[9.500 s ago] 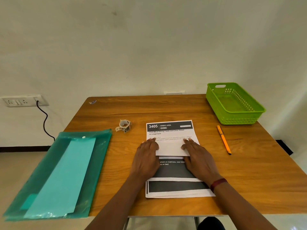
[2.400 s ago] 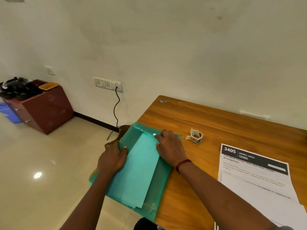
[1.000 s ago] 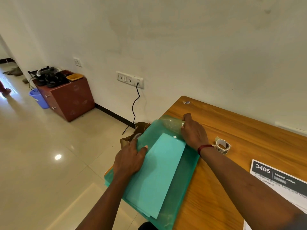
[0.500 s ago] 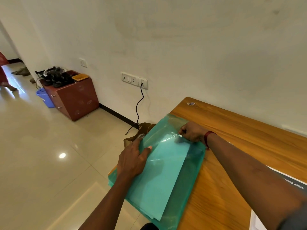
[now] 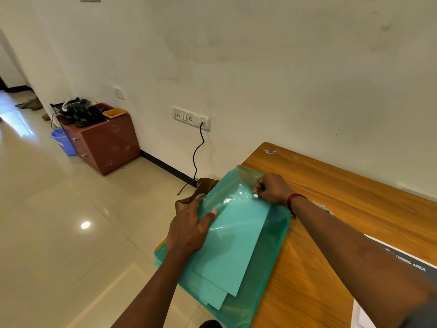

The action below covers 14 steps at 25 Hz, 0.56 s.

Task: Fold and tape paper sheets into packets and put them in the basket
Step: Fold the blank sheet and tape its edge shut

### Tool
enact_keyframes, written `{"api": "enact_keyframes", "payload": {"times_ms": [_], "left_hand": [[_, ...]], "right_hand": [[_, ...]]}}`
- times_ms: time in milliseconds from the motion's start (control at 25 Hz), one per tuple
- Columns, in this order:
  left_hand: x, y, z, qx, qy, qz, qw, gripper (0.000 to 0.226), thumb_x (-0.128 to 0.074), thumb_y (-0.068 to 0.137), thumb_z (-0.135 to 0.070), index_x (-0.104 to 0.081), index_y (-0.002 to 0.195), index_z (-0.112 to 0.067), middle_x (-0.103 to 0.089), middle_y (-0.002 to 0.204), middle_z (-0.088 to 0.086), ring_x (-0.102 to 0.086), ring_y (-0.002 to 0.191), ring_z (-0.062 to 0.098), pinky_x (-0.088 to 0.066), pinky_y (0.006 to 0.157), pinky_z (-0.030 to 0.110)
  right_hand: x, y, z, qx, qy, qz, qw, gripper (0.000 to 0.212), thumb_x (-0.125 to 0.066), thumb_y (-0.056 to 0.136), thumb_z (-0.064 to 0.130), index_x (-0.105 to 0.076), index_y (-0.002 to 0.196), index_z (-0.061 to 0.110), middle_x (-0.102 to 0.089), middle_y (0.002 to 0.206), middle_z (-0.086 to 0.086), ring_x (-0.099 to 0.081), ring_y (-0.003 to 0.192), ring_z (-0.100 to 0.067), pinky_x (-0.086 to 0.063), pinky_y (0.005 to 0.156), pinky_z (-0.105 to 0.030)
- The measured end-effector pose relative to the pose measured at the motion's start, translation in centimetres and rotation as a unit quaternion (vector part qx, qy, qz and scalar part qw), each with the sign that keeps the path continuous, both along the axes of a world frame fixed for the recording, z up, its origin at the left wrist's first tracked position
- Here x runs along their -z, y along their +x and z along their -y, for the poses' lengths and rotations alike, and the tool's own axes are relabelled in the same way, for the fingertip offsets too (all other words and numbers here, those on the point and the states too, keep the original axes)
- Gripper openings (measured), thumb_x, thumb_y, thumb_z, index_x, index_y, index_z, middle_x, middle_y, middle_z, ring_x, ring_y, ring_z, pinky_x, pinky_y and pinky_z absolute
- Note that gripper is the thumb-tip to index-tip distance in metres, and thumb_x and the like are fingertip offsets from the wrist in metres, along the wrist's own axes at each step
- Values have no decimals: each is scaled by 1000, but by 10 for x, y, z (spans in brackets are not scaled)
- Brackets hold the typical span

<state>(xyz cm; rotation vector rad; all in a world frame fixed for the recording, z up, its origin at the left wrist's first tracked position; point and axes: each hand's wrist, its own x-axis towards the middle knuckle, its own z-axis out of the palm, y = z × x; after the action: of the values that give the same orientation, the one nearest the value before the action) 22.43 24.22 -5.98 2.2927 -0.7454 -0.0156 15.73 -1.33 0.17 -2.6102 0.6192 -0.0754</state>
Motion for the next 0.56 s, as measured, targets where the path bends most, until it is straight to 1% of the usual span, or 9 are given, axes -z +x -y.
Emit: {"api": "enact_keyframes", "payload": {"times_ms": [80, 160, 240, 360, 480, 560], "left_hand": [[-1, 0, 0, -4, 6, 9, 1000, 75, -26, 79, -73, -43, 139, -32, -62, 126, -3, -57, 104, 18, -48, 89, 39], [-2, 0, 0, -8, 13, 12, 1000, 73, -29, 80, -71, -43, 140, -31, -60, 129, -2, -57, 109, 21, -48, 91, 41], [-2, 0, 0, -6, 23, 11, 1000, 71, -30, 82, -69, -43, 140, -31, -60, 131, -1, -57, 111, 21, -48, 92, 41], [-3, 0, 1, -5, 38, 14, 999, 73, -28, 82, -70, -42, 141, -29, -60, 131, -1, -57, 111, 21, -48, 93, 42], [-3, 0, 2, -7, 53, 16, 998, 77, -24, 81, -72, -44, 140, -27, -61, 128, 1, -57, 109, 22, -48, 91, 42], [-3, 0, 3, -5, 61, 15, 998, 81, -20, 80, -74, -45, 139, -25, -62, 127, 2, -57, 107, 23, -48, 90, 42]], "right_hand": [[-3, -2, -3, 17, -21, 40, 999, 6, -70, 85, 11, -71, 81, 6, -71, 85, -6, -64, 83, -22, -51, 71, -35], [-10, -7, -7, 42, -52, 80, 995, 7, -64, 90, 16, -65, 87, 11, -66, 84, -5, -59, 78, -24, -46, 64, -35], [-19, -13, -10, 47, -119, 123, 984, 3, -56, 94, 14, -59, 94, 16, -65, 85, -6, -57, 75, -26, -45, 60, -36], [-37, -19, -11, 37, -189, 199, 961, 12, -50, 93, 8, -60, 95, 16, -65, 88, -8, -59, 75, -28, -45, 57, -35], [-58, -24, -16, 12, -234, 260, 937, 16, -53, 92, 6, -65, 99, 14, -66, 87, -8, -60, 75, -29, -47, 57, -35], [-68, -26, -19, -21, -292, 300, 908, 19, -61, 85, -2, -66, 98, 12, -65, 83, -8, -60, 71, -29, -47, 52, -35]]}}
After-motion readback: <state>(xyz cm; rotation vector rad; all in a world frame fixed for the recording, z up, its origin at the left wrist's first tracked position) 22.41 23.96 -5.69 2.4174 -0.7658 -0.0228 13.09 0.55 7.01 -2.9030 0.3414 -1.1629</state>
